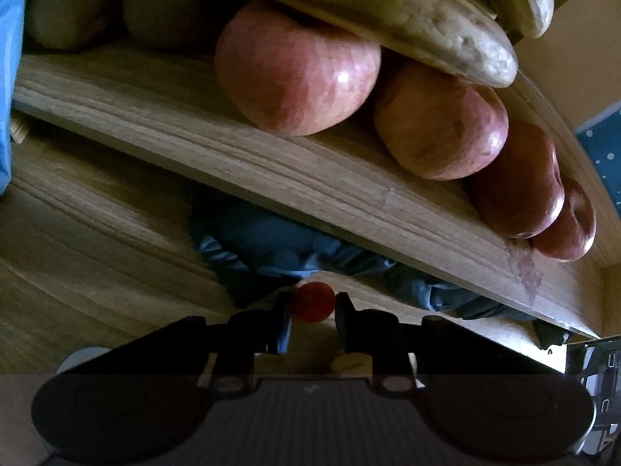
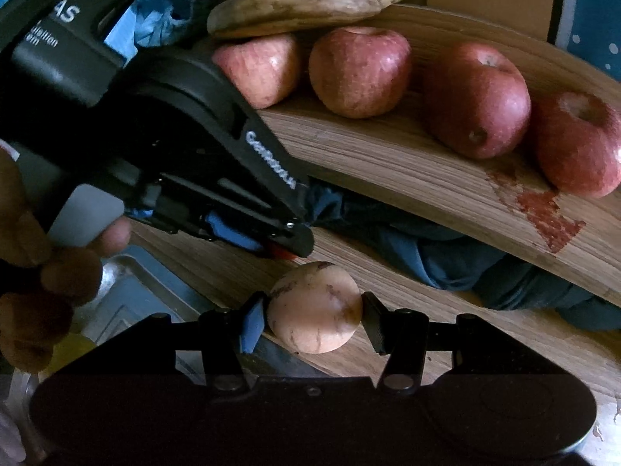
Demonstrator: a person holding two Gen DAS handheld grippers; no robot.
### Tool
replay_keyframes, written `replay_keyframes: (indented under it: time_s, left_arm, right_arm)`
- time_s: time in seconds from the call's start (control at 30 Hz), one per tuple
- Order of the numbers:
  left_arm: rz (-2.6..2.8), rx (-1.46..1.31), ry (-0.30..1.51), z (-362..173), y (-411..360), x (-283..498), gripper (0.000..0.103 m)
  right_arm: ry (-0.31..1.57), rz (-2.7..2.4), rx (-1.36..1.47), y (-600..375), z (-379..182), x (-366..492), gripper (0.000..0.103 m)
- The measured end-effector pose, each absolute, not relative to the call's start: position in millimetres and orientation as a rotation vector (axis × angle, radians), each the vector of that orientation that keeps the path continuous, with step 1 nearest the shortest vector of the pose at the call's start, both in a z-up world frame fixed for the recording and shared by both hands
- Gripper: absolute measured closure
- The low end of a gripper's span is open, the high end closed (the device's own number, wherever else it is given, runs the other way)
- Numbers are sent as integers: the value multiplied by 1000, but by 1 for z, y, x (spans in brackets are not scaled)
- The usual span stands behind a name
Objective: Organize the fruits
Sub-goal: 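Close the left tool on the cherry tomato while the right tool grasps the striped pepino, then carry the tomato in the left tool while the right tool carries the pepino over the tray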
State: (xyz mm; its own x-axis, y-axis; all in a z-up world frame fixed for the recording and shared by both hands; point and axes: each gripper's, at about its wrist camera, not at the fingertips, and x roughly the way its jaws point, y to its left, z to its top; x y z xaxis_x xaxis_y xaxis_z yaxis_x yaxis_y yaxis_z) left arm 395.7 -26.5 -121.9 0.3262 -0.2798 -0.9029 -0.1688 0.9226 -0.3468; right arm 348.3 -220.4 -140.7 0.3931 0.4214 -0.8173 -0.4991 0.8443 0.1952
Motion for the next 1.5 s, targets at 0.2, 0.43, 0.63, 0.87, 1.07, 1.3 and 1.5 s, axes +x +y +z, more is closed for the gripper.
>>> replay_keyframes:
  time_s: [0.2,0.43,0.63,0.87,1.07,1.3,1.5]
  left_arm:
    - [-79,-420,1234,-120,-16,389,77]
    - [-107,-410,1203,-104,-14,379,77]
    - [-126,-390,1182,-86,-6,372,77]
    - [-142,-384,1177,-79,0,364,77]
    - [-159,-382,1171,-81,0,360,77]
    - [-214,-362,1164,-76,4,351,77]
    - [-284,-312,1169,-74,-1,341,77]
  right_arm:
    - [999,564,-85,-219,-134,345,49]
    - [980,536,-77,-219,-131,340,49]
    - [958,522,-74,-218,-128,334,49]
    - [937,504,-68,-219,-121,326,49]
    - [931,488,-67,-219,-113,317,49]
    - [927,462,-69,-219,-102,305,49]
    - [932,430,-60,-218,-98,289,49]
